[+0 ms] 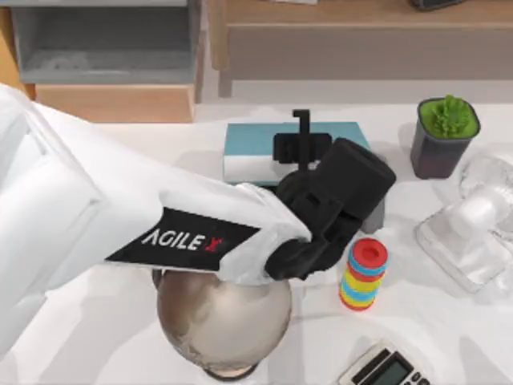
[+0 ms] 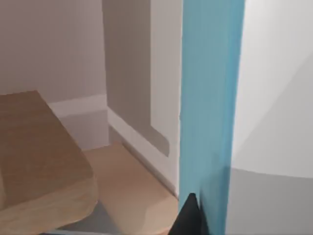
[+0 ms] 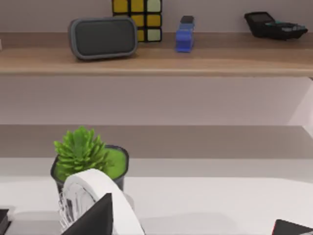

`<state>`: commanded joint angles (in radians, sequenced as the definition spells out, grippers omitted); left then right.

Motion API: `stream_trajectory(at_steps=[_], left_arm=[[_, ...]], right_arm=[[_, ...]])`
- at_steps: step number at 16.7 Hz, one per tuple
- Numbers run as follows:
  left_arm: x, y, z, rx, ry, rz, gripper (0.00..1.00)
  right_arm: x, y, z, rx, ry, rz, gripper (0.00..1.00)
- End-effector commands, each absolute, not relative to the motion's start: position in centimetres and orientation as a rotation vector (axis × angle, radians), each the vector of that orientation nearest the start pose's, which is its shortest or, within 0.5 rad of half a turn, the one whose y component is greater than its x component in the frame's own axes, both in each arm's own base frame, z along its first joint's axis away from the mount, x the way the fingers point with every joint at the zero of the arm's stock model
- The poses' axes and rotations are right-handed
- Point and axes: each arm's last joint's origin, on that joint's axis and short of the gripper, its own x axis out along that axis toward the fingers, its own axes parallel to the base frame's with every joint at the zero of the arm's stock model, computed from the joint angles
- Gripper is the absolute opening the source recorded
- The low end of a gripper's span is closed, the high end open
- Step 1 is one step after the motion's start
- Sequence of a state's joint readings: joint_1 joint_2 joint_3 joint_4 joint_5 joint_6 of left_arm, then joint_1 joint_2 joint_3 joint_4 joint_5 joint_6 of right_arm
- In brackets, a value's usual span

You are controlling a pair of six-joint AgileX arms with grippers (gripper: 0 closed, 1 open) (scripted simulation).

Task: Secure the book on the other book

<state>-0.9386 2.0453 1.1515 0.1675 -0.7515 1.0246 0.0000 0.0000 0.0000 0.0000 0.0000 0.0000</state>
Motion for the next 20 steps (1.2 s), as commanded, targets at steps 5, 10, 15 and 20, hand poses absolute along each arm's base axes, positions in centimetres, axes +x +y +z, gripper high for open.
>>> stream_trajectory(at_steps=[5,10,15,20], left_arm=[[26.5,-31.8,11.75,1.542,0.391,-0.42,0.0],[26.78,-32.26,11.93,1.562,0.368,-0.446,0.0],[26.84,-31.89,11.46,1.544,0.391,-0.425,0.0],[26.84,-31.89,11.46,1.544,0.391,-0.425,0.15]], right_arm=[[10.57,-0.12,16.0,0.0,0.0,0.0,1.0],[10.57,-0.12,16.0,0.0,0.0,0.0,1.0],[10.57,-0.12,16.0,0.0,0.0,0.0,1.0],[10.57,-0.12,16.0,0.0,0.0,0.0,1.0]])
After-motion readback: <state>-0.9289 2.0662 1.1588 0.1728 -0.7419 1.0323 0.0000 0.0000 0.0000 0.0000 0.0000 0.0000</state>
